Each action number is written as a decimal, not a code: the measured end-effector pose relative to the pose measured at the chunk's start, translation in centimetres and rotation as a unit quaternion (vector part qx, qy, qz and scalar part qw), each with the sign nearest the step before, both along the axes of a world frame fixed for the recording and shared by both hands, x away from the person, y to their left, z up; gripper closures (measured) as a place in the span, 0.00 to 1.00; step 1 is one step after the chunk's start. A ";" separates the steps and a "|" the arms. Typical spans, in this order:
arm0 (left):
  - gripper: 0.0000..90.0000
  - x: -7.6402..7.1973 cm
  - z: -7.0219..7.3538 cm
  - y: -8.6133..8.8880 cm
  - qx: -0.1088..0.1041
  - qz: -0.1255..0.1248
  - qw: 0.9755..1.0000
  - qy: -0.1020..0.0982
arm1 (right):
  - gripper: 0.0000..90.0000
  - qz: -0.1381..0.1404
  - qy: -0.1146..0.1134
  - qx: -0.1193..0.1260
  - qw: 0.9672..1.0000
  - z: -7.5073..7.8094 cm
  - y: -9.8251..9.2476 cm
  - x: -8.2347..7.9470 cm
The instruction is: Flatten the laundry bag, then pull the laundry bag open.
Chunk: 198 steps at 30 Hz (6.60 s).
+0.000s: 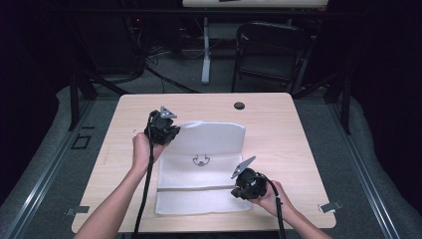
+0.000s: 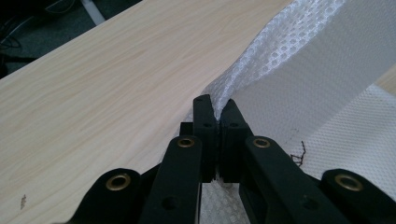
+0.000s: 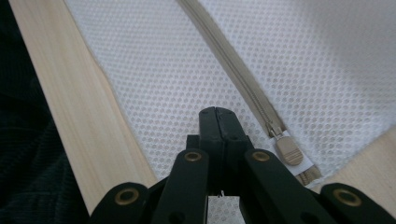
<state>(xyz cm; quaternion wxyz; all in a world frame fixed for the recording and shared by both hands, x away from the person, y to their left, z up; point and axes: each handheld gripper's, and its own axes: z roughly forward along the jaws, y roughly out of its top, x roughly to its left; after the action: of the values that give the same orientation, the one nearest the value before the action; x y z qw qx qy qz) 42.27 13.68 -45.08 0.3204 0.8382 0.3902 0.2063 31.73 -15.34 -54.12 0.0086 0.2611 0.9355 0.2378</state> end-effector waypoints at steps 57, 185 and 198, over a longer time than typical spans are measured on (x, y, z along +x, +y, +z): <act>0.16 6.6 -4.8 -0.6 -0.025 0.051 0.998 0.032 | 0.99 0.036 0.050 -0.016 0.998 -1.3 0.9 -1.0; 0.88 -10.1 -11.7 -17.3 -0.011 -0.302 0.950 0.076 | 1.00 -0.111 0.040 0.071 0.990 -2.3 -4.7 4.6; 0.90 -9.8 -11.0 -15.6 -0.020 -0.293 0.952 0.090 | 1.00 -0.105 0.037 0.064 0.992 -2.2 -4.5 4.5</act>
<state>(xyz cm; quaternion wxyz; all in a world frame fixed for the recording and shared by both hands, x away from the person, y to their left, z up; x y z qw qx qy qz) 32.48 -1.88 -56.09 0.3472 0.9240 0.1590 0.0190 36.21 -19.86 -56.35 -0.0181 0.3662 0.8855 0.2853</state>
